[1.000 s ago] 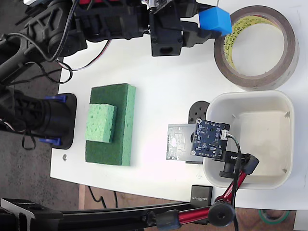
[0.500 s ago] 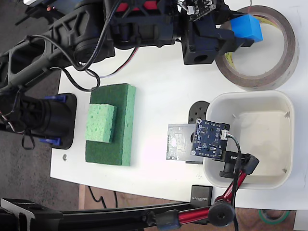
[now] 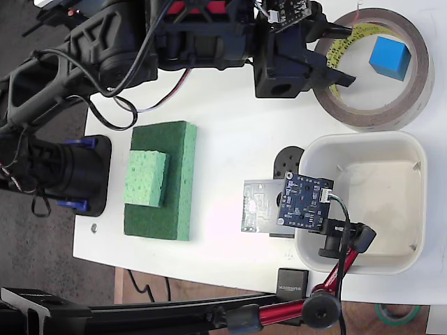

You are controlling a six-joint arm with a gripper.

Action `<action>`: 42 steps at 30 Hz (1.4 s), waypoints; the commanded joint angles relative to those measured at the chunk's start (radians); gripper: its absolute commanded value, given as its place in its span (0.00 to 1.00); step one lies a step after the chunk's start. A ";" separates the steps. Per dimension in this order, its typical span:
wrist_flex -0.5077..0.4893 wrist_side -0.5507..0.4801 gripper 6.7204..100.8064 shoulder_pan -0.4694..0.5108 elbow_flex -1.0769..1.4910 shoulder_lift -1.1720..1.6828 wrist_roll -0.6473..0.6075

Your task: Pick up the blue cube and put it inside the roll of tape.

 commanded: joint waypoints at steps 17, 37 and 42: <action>-0.215 0.083 0.99 0.011 1.241 1.086 0.003; -0.043 -0.057 0.99 0.198 1.937 2.063 -0.156; -0.055 -0.063 0.99 0.202 1.976 2.075 -0.156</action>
